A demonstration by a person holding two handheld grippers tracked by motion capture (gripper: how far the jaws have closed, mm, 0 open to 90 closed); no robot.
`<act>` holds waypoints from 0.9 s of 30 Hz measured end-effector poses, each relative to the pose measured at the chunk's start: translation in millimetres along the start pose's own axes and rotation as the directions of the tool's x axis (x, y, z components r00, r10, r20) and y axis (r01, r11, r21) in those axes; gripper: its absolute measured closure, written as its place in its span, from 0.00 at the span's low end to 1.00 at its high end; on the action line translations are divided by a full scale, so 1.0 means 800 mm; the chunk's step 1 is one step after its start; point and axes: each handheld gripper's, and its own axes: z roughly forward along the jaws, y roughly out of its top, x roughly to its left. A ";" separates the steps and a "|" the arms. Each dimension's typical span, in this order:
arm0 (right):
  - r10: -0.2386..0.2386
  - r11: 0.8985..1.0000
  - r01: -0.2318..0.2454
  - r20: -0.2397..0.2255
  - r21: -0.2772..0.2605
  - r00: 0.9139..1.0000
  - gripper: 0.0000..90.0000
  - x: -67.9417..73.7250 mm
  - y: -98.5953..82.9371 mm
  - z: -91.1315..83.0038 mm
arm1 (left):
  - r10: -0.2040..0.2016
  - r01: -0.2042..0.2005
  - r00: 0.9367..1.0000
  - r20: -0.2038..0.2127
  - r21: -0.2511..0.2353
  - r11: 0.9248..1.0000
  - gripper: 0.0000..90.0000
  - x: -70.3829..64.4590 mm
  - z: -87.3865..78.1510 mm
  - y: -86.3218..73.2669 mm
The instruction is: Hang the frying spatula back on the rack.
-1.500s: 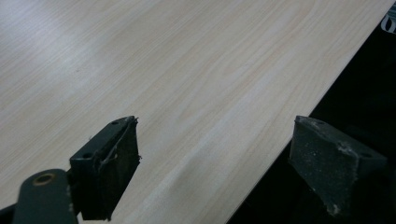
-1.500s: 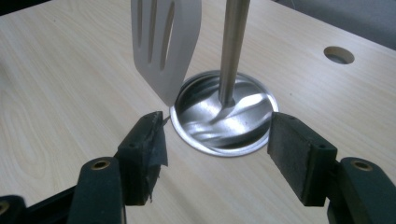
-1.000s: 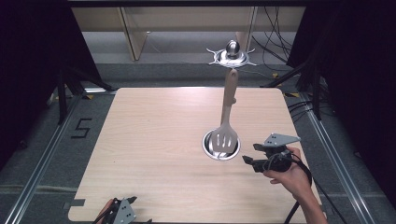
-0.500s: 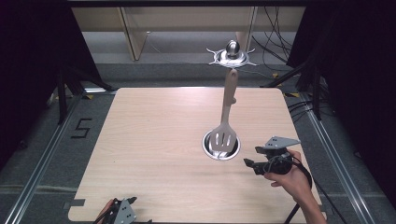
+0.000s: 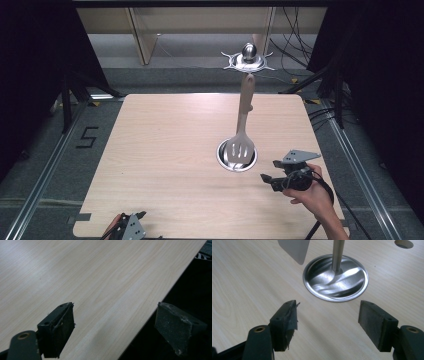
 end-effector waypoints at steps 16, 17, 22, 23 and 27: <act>-0.033 0.999 0.034 -0.022 0.039 0.999 0.35 0.005 -0.012 0.011 | 0.001 -0.001 1.000 0.000 -0.001 1.000 0.17 0.000 -0.001 0.000; -0.048 0.998 0.048 -0.019 0.026 0.999 0.35 0.005 -0.013 0.012 | 0.002 -0.002 1.000 -0.001 -0.001 1.000 0.17 0.000 -0.001 0.000; -0.027 0.999 0.029 -0.032 0.046 0.999 0.35 0.009 -0.017 0.012 | -0.001 0.001 1.000 -0.004 0.001 1.000 0.17 -0.001 0.000 0.000; -0.014 0.999 0.015 -0.028 0.039 1.000 0.35 0.012 -0.018 0.012 | 0.001 -0.001 1.000 -0.008 0.005 1.000 0.17 -0.001 0.000 -0.001; -0.014 0.999 0.016 -0.053 0.046 0.998 0.33 0.016 -0.021 0.014 | 0.002 -0.002 1.000 0.000 0.000 1.000 0.17 -0.001 0.000 0.000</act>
